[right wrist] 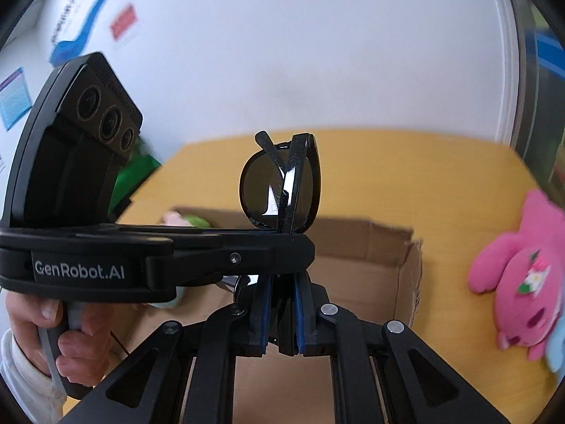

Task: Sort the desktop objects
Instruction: 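Lower the sunglasses into the cardboard box and open the right gripper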

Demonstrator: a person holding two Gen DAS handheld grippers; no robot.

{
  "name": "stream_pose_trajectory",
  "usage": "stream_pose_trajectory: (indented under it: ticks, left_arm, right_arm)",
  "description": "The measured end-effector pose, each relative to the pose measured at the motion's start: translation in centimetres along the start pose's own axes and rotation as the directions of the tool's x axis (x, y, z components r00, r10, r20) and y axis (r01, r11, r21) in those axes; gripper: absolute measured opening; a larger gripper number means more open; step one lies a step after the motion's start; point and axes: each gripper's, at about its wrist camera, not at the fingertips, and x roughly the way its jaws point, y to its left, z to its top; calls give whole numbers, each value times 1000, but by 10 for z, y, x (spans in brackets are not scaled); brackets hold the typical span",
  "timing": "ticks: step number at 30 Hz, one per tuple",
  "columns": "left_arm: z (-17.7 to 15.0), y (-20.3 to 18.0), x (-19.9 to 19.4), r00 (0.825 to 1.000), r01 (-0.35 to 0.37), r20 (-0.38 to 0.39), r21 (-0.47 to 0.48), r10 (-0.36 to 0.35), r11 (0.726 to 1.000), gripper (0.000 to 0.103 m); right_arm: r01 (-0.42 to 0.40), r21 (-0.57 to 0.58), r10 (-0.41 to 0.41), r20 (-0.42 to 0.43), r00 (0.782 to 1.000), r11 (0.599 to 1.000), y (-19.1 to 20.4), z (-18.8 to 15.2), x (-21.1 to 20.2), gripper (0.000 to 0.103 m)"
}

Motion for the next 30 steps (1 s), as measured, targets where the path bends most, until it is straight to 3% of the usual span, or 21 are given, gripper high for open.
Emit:
stream_pose_trajectory:
  ticks: [6,14,18,24,27,30]
  left_arm:
    - [0,46,64,995,-1,-100,-128,-12,992,9]
    - [-5,77,117,981,23,-183,-240,-68,970,9]
    - [-10,87,127,977,-11,-208,-269,-46,963,14]
    - [-11,85,109,981,-27,-191,-264,-25,964,29]
    - [-12,72,83,989,-42,-148,-226,8,973,36]
    - [-17,57,49,995,-60,-89,-174,46,983,37]
  right_arm:
    - [47,89,-32,-155,987,995,-34,-24,65,9]
    - [153,140,-102,-319,942,978,-65,-42,113,9]
    - [194,132,-136,-356,924,972,-69,-50,127,9]
    - [223,118,-172,-338,925,968,-67,-52,127,10]
    - [211,120,-164,-320,933,970,-61,-53,119,18]
    - [227,85,-197,-274,941,970,-47,-53,96,47]
